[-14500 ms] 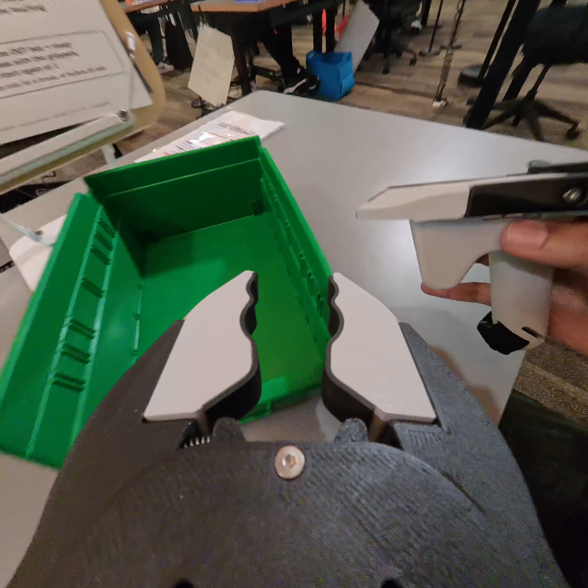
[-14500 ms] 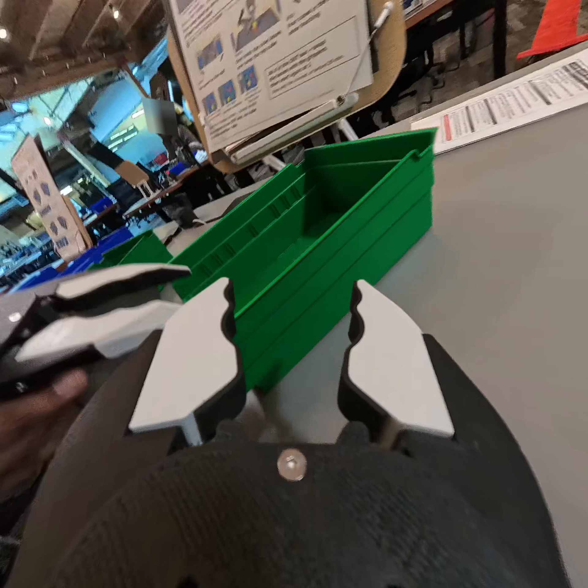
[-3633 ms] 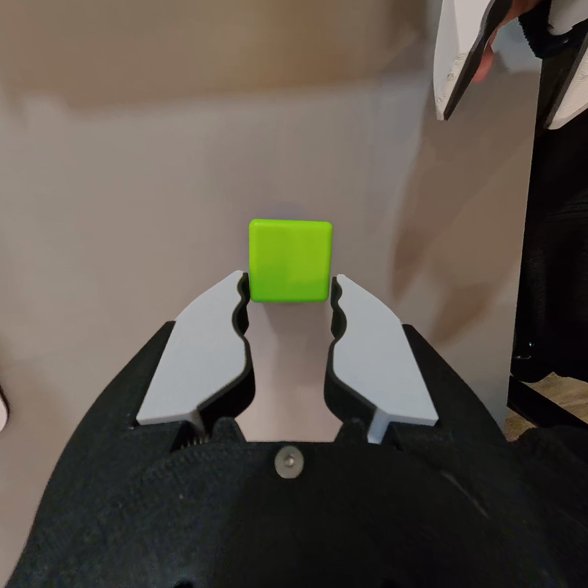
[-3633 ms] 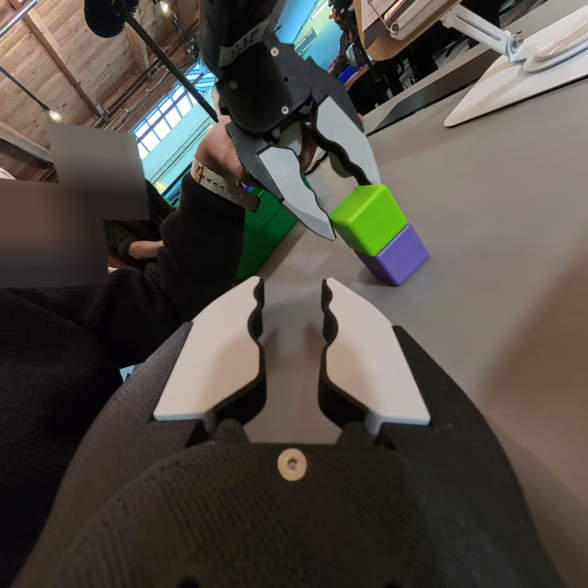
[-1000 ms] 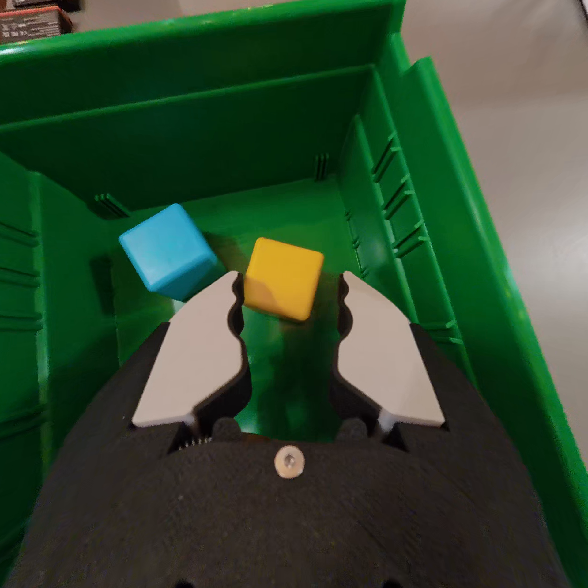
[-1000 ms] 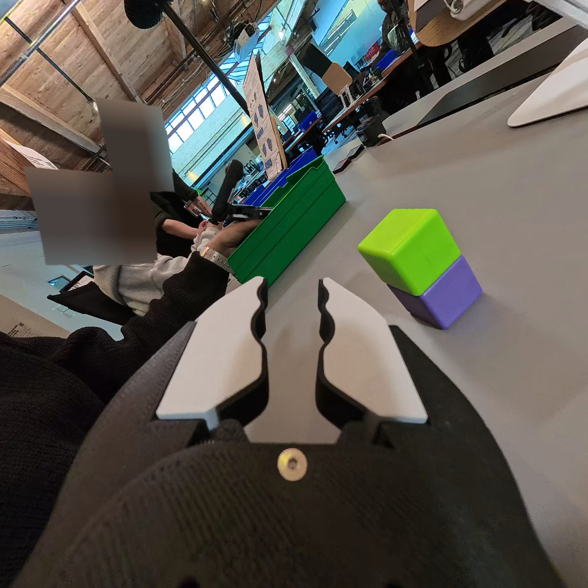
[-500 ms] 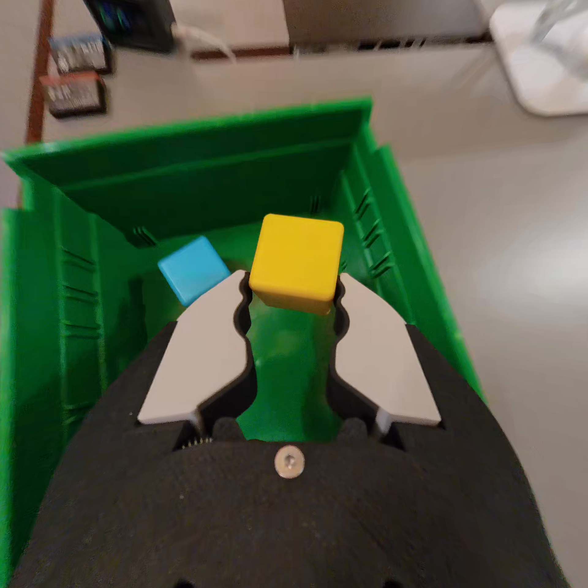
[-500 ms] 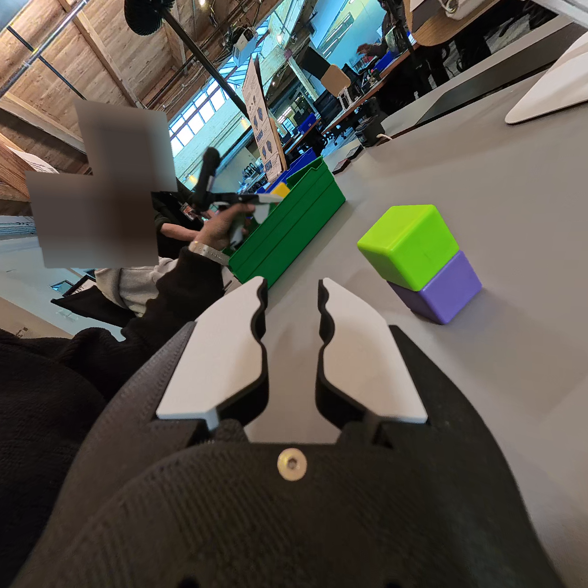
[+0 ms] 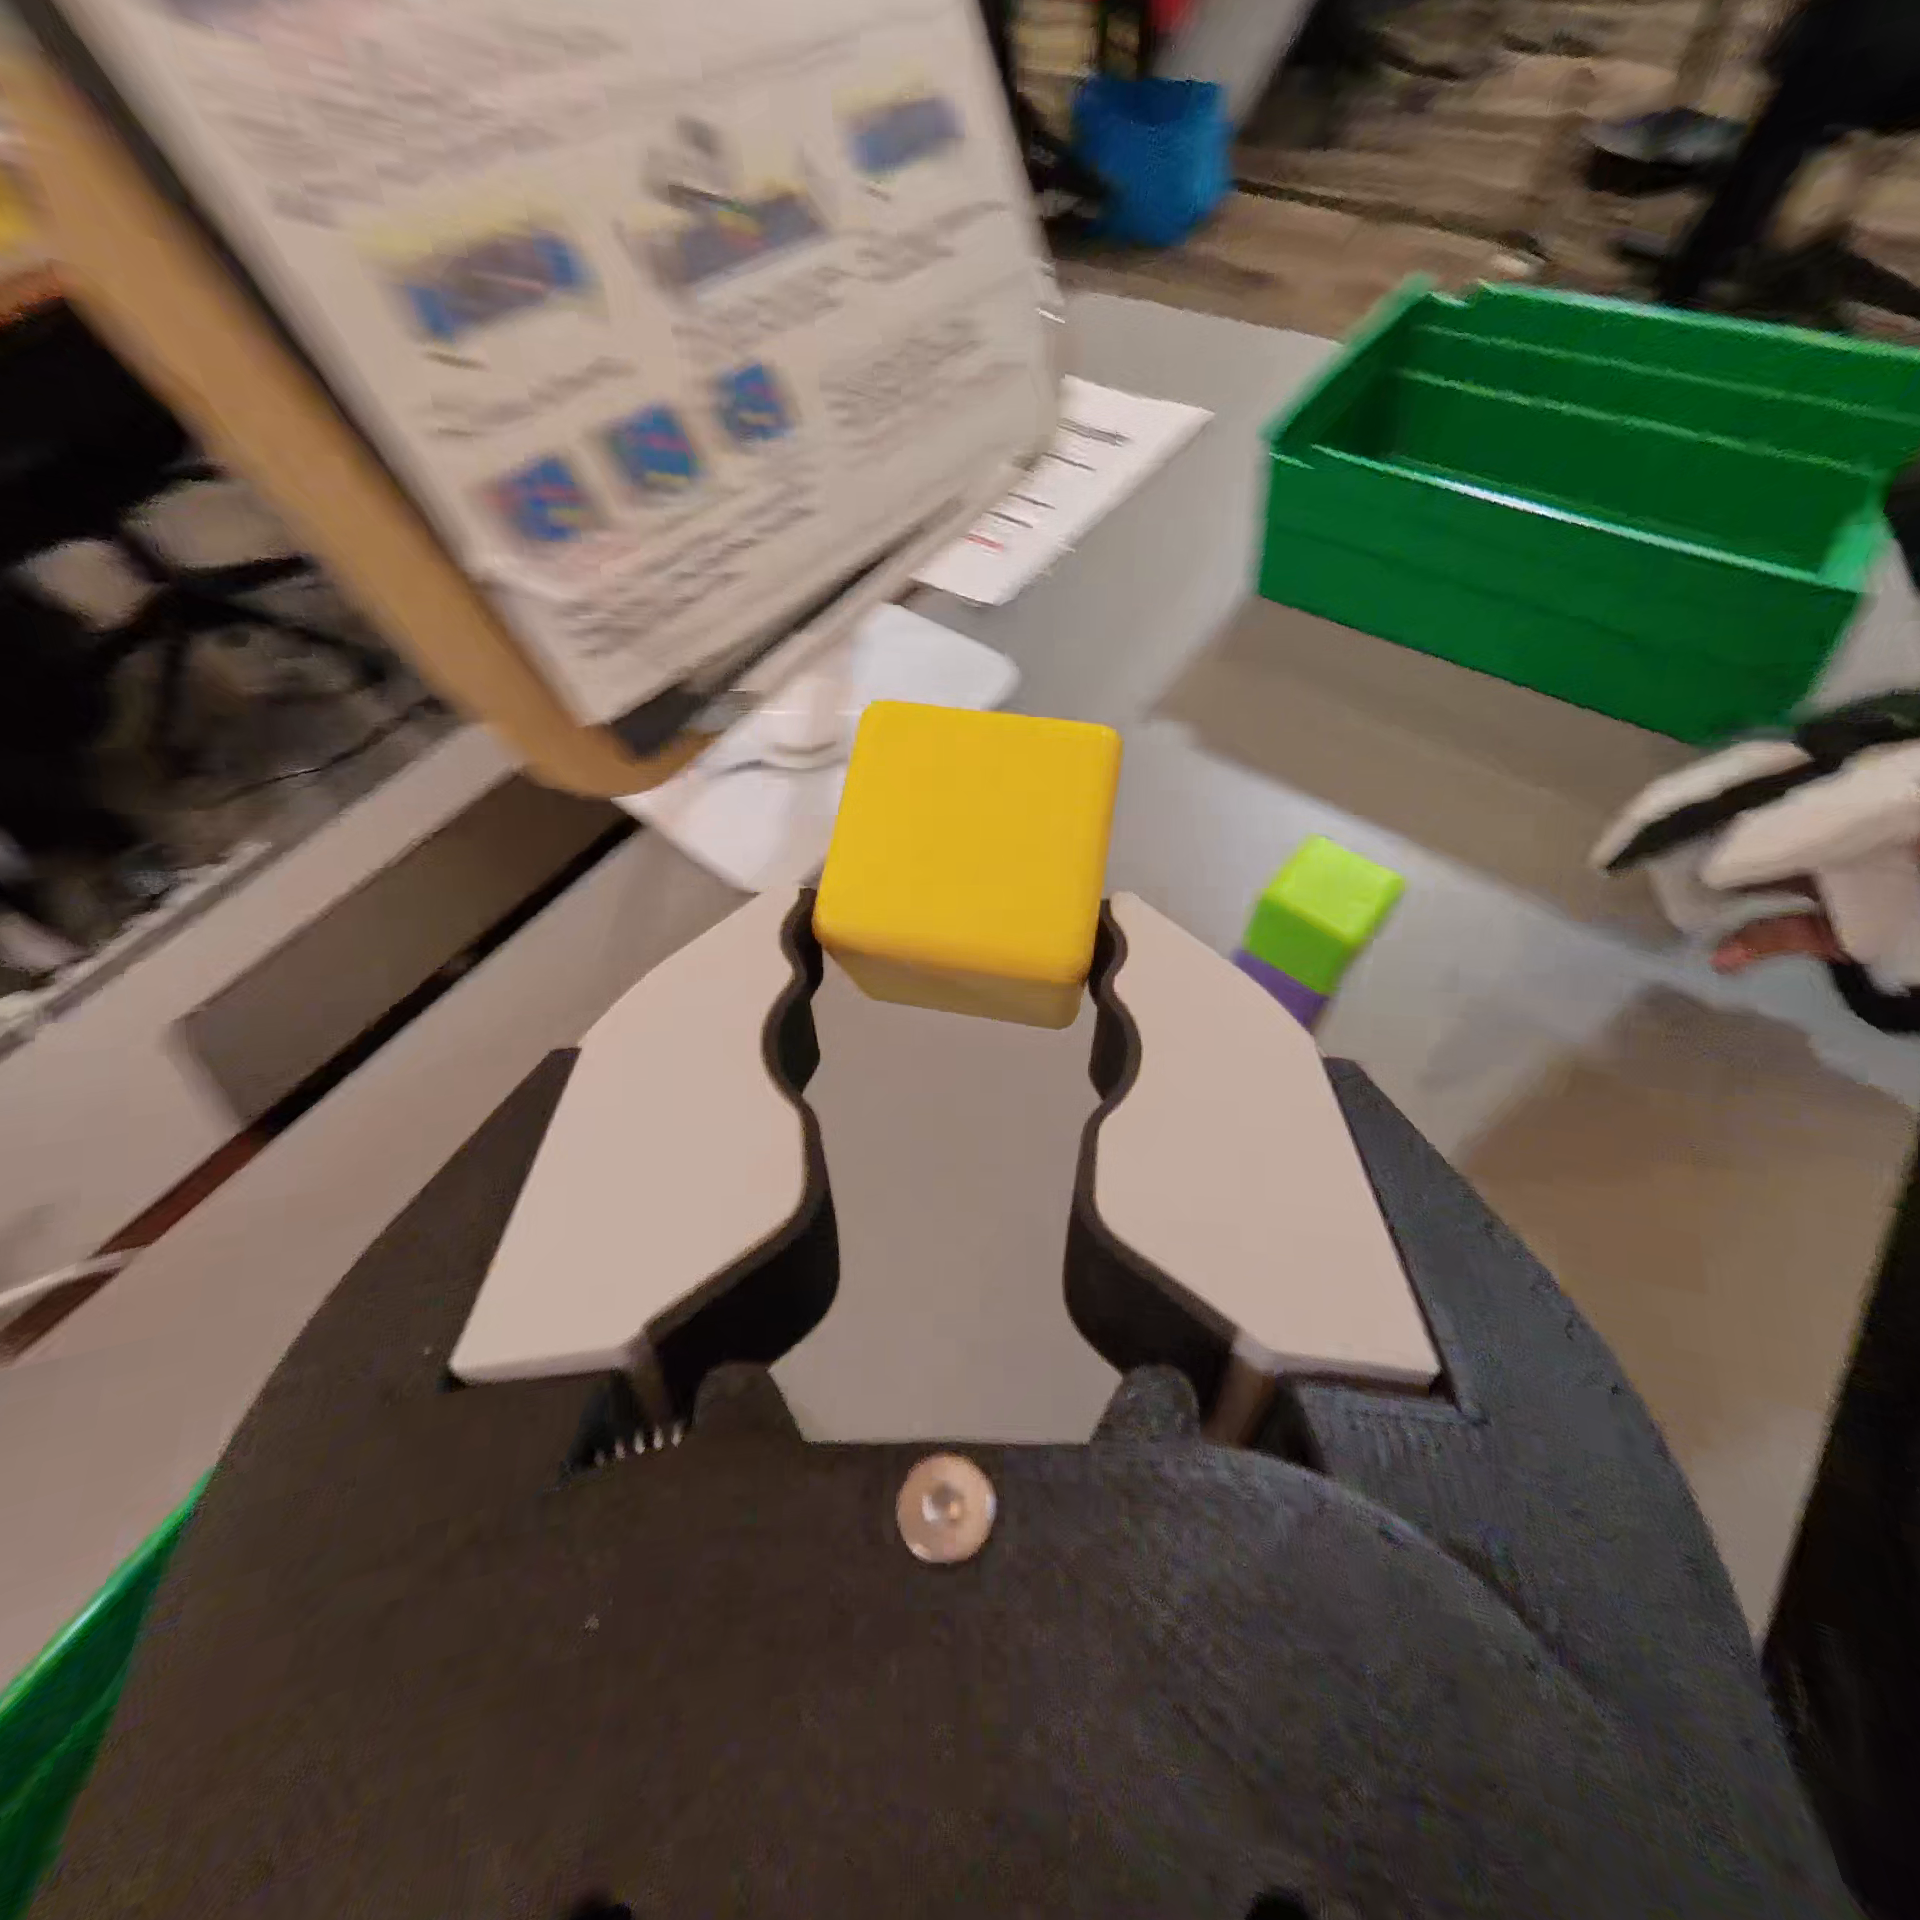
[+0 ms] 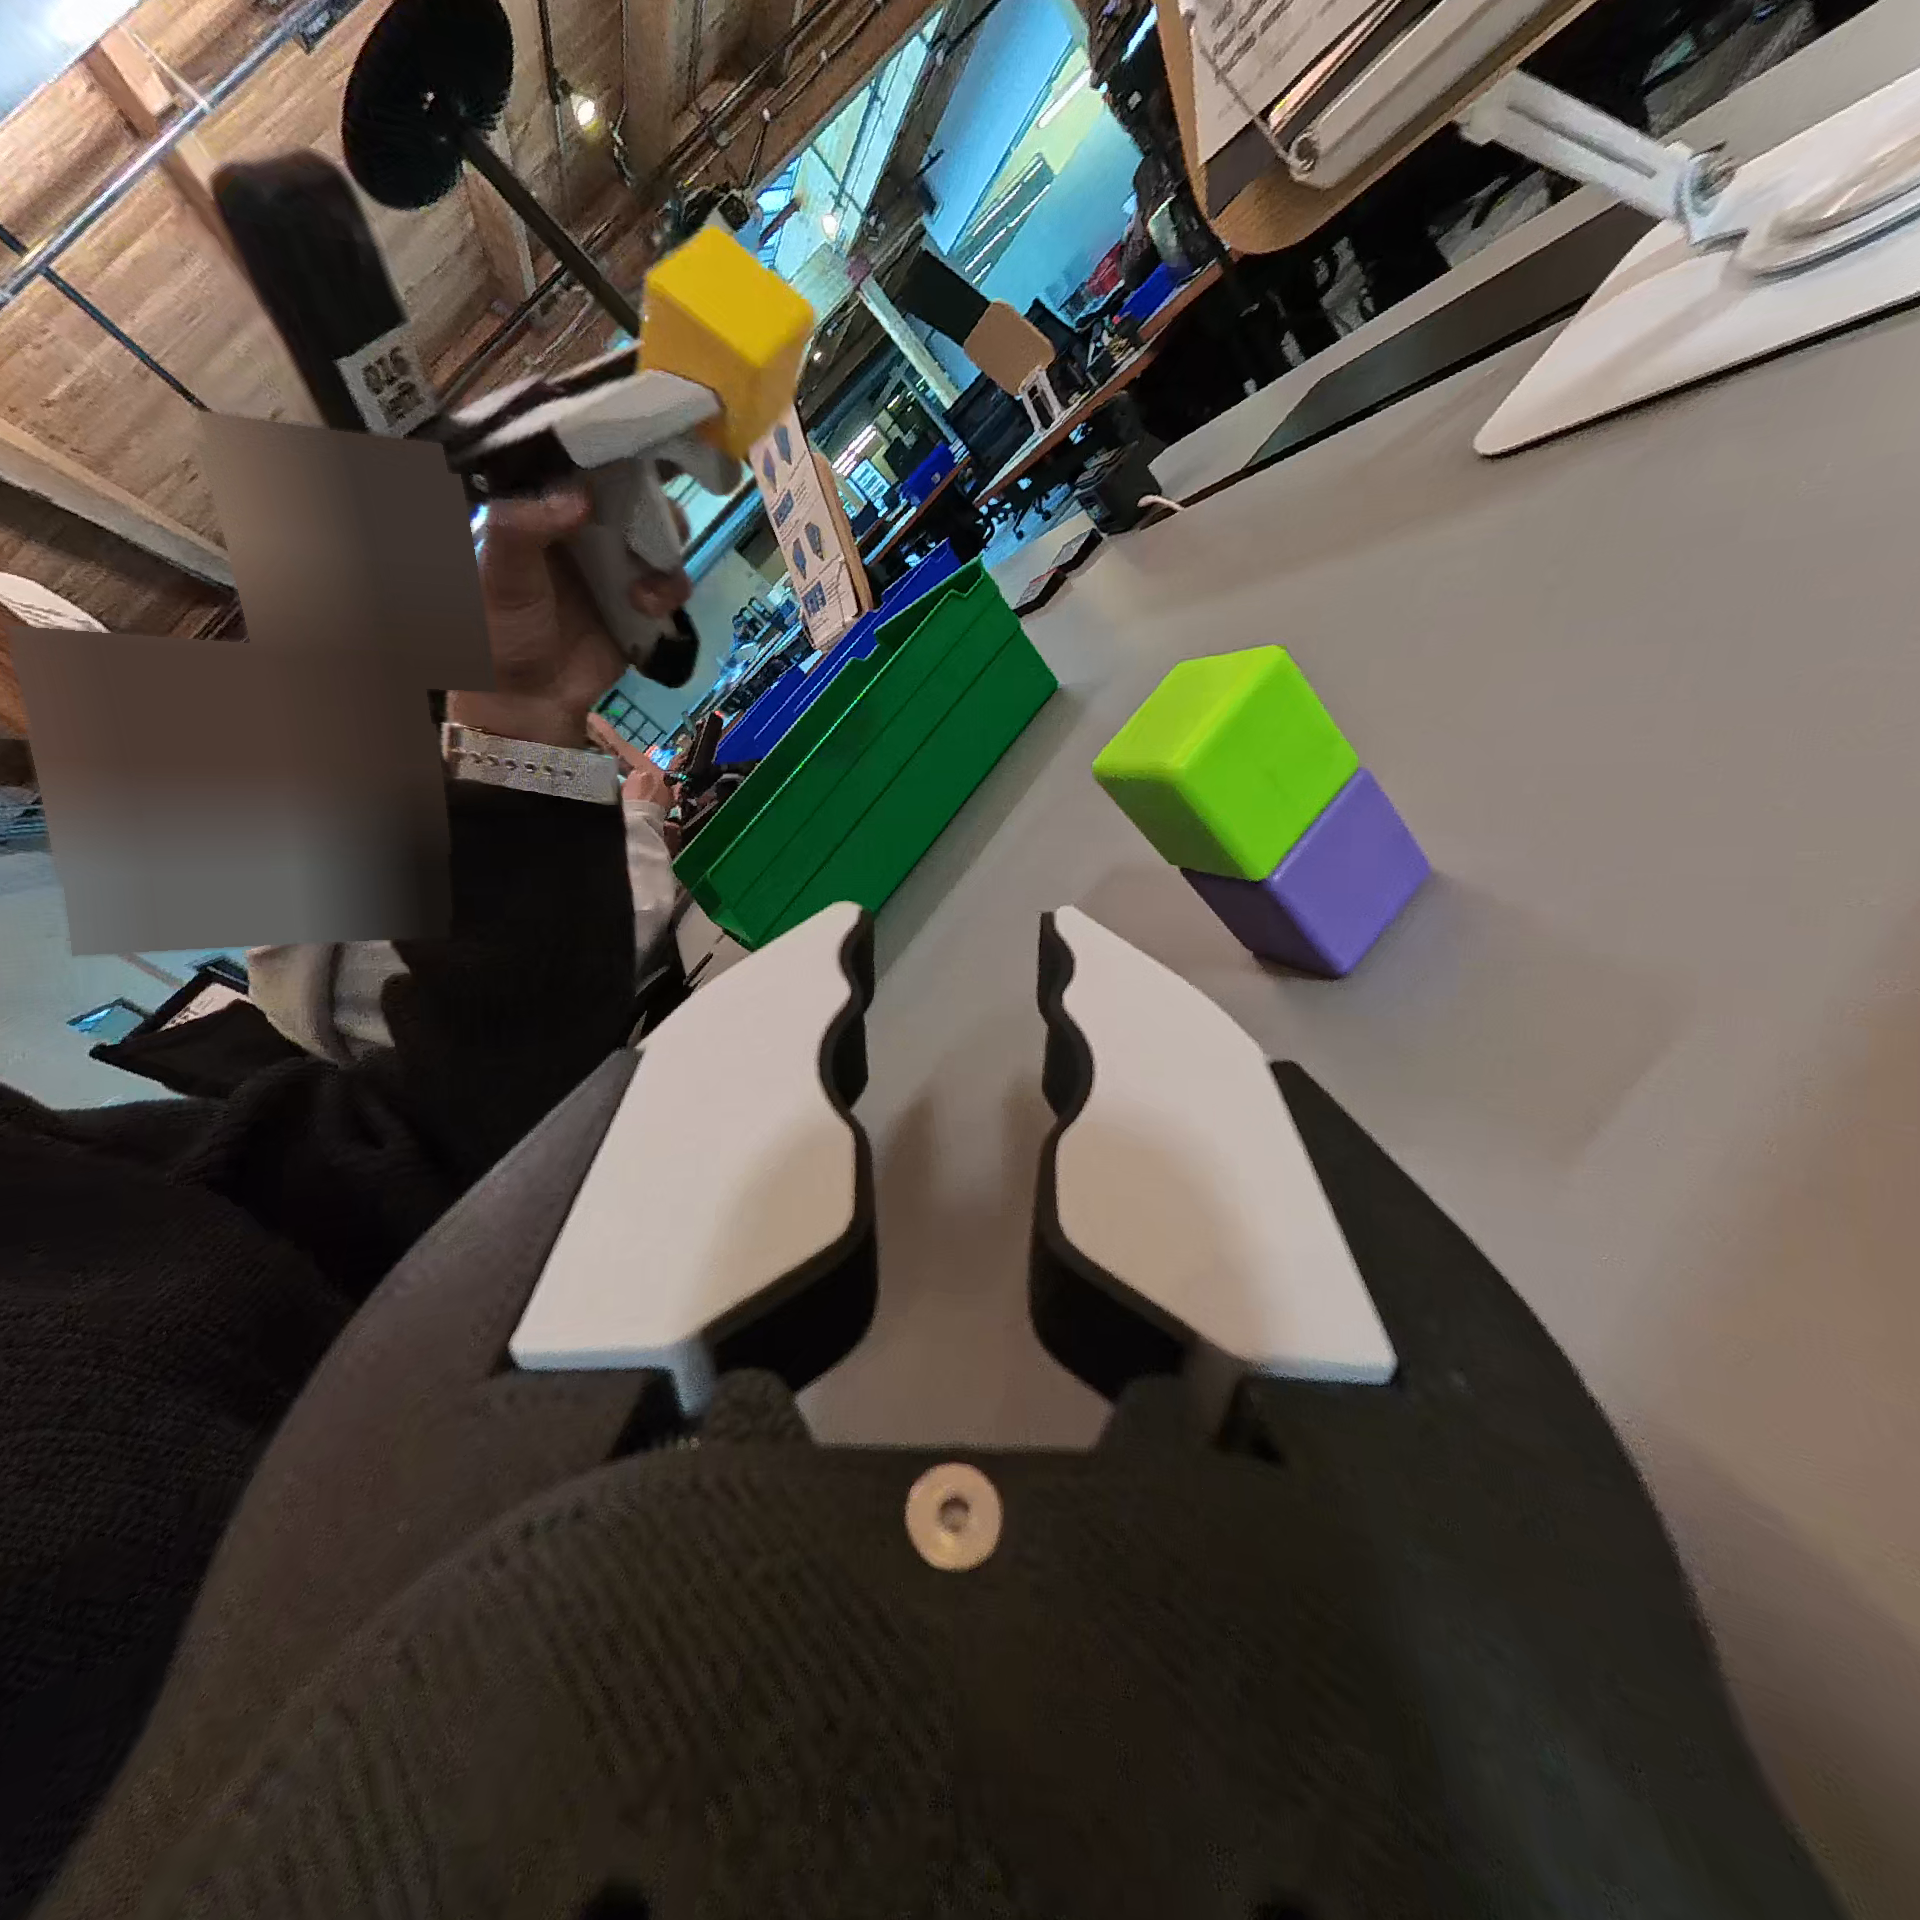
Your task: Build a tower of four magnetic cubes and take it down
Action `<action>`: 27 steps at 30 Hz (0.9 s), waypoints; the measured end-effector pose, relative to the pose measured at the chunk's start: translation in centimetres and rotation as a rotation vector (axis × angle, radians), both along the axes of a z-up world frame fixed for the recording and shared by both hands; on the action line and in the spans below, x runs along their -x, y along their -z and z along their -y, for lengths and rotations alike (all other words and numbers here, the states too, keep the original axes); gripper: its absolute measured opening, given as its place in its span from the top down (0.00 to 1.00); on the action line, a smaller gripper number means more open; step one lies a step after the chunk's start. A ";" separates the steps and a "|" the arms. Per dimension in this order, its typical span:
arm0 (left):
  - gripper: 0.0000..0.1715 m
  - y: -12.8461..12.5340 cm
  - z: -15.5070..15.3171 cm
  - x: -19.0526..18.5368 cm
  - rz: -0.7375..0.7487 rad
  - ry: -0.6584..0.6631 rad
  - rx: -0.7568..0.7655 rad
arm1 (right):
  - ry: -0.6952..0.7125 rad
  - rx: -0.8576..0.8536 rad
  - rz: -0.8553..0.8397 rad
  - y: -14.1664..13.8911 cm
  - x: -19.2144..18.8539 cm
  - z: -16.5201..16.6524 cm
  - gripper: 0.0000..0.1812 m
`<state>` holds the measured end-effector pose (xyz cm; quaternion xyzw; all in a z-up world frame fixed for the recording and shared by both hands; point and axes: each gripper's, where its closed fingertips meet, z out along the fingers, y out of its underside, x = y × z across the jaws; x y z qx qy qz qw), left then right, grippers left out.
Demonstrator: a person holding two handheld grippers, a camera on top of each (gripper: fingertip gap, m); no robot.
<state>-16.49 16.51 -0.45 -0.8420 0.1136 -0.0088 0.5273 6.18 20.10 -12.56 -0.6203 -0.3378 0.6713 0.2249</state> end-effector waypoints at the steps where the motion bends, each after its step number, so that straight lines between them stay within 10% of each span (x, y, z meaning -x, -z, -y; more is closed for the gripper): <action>1: 0.71 1.4 -1.2 -1.6 0.012 0.073 0.042 | 0.011 0.000 0.001 0.0 -0.4 -0.1 0.83; 10: 0.70 9.8 -6.0 -13.4 -0.096 0.631 0.226 | 0.099 -0.006 0.008 0.2 -3.0 -1.0 0.83; 27: 0.71 12.2 -7.6 -14.4 -0.039 0.616 0.276 | 0.105 0.067 -0.027 -0.1 -3.3 -1.5 0.83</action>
